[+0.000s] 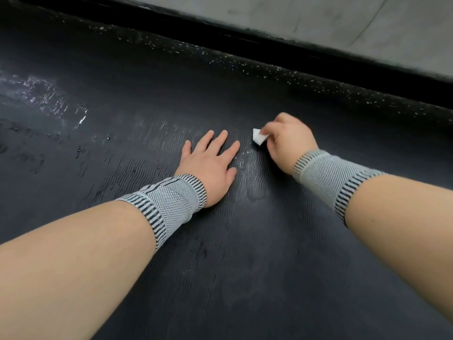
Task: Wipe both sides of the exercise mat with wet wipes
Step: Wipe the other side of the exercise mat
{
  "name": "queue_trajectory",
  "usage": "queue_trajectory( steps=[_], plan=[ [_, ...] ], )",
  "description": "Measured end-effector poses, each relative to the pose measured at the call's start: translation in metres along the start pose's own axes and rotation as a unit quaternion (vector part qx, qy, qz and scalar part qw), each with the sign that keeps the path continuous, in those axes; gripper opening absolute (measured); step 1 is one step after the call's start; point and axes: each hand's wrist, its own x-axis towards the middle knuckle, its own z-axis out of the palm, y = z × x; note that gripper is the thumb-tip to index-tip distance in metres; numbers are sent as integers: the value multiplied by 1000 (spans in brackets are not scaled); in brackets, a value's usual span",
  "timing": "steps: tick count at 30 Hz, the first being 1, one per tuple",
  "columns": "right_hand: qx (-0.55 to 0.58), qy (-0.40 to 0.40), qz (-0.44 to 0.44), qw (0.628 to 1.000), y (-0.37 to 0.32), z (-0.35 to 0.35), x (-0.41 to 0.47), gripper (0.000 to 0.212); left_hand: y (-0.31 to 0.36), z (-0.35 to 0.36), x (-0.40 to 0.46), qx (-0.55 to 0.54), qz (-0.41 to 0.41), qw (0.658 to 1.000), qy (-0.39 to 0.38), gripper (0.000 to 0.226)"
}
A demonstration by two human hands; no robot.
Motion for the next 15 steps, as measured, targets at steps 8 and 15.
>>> queue_trajectory(
  steps=[8,15],
  plan=[
    [60,2,-126,990,10,7,-43,22,0,-1,1,6,5,1000,-7,60],
    [12,60,1,998,22,4,39,25,0,-5,2,20,10,999,-28,61]
  ],
)
